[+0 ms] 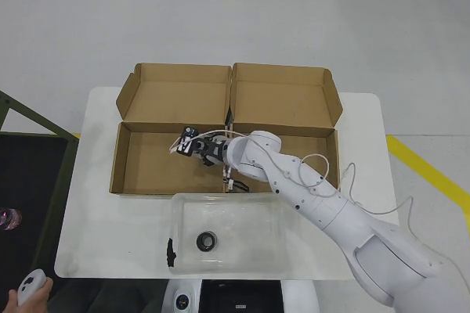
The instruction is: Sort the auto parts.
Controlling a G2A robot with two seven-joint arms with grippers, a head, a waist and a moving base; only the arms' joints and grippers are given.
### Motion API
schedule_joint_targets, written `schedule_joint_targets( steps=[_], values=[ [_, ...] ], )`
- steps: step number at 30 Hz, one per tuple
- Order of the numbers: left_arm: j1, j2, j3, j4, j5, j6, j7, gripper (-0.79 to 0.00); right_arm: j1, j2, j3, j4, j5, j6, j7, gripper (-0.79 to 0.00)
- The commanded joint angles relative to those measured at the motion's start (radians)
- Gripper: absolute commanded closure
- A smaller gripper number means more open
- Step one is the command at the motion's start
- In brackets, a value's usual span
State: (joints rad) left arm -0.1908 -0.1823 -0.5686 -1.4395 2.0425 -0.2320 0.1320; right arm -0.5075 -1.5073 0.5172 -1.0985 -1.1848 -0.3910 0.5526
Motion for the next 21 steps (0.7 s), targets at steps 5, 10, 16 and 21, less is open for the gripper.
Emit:
schedule_joint_targets(
  steps=[5,10,16,21],
  values=[
    [0.000,0.000,0.000,0.000,0.000,0.000,0.000,-0.785,0.004,-0.019,-0.006,0.031,-0.012,-0.001,0.016,-0.114],
    [0.000,0.000,0.000,0.000,0.000,0.000,0.000,-0.785,0.008,-0.031,-0.007,0.056,-0.025,-0.009,0.017,-0.145],
    [0.000,0.000,0.000,0.000,0.000,0.000,0.000,-0.785,0.008,-0.042,-0.003,0.077,-0.049,-0.011,0.013,-0.274],
    [0.000,0.000,0.000,0.000,0.000,0.000,0.000,-0.785,0.006,-0.045,0.007,0.077,-0.075,-0.022,0.006,-0.329]
  ],
)
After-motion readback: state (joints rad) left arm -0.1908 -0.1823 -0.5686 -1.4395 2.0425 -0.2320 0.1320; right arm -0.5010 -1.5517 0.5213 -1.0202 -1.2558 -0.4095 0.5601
